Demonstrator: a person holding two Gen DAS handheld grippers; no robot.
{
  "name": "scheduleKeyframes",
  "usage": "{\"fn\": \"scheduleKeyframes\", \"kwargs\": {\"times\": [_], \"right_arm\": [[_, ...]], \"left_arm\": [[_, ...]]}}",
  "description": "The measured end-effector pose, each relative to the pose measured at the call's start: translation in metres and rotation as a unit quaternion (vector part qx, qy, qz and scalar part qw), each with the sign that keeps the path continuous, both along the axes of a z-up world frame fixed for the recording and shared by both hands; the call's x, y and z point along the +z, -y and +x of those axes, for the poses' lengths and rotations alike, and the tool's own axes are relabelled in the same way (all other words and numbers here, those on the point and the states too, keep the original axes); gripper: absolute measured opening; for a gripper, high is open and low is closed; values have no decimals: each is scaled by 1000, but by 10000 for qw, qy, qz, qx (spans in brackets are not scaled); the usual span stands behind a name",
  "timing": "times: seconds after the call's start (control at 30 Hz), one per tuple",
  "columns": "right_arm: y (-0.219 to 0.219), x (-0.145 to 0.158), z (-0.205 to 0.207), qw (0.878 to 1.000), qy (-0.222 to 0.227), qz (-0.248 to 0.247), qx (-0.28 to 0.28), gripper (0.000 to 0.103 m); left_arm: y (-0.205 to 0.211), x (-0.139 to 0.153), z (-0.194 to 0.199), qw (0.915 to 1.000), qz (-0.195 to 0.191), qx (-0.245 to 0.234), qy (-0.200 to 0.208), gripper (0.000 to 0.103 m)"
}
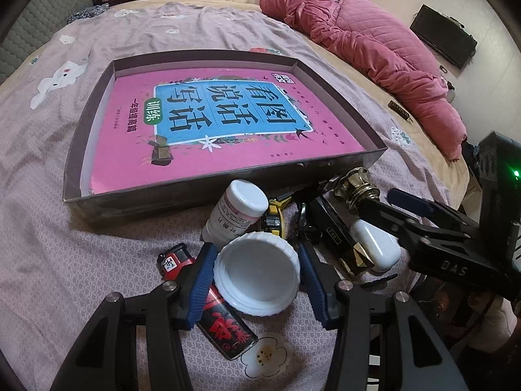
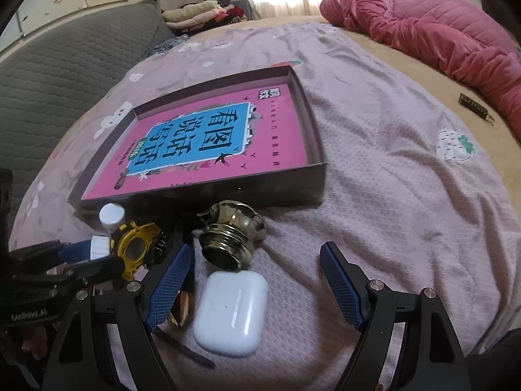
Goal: Organize rigid objects
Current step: 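Grasp the white cap with the left tool while the right tool grasps the brass knob, then carry the white cap and brass knob over the pink workbook in the tray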
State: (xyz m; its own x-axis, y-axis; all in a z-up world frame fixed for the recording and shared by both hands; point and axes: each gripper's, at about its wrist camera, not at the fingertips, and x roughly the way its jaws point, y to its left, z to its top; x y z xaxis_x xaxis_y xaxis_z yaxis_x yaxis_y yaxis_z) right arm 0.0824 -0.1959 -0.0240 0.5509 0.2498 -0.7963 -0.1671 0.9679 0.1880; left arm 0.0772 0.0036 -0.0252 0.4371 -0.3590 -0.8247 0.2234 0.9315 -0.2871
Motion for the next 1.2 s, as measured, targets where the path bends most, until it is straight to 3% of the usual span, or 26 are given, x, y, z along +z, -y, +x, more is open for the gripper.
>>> {"fn": "scheduleKeyframes", "kwargs": {"times": [0.2,0.27,0.53,0.83,1.2], "right_arm": [[-8,-8,8,9999,-96,-34,-1,81],[-9,-10,10,9999,-145,-73,6,68],[-8,-13,16,9998,-96,-165,51,41],[-1,-9,13,9999,-27,-13,133,37],[-4,12,-1,9985,402,3,375,37]], "left_arm": [[6,1,-4,9996,227,-98,113,52],[7,1,-4,9995,274,-116,145,52],[7,0,-4,9994,276,-111,183,52],[5,1,-4,9995,225,-38,211,51],[-5,12,-8,9992,40,137,366,51]]}}
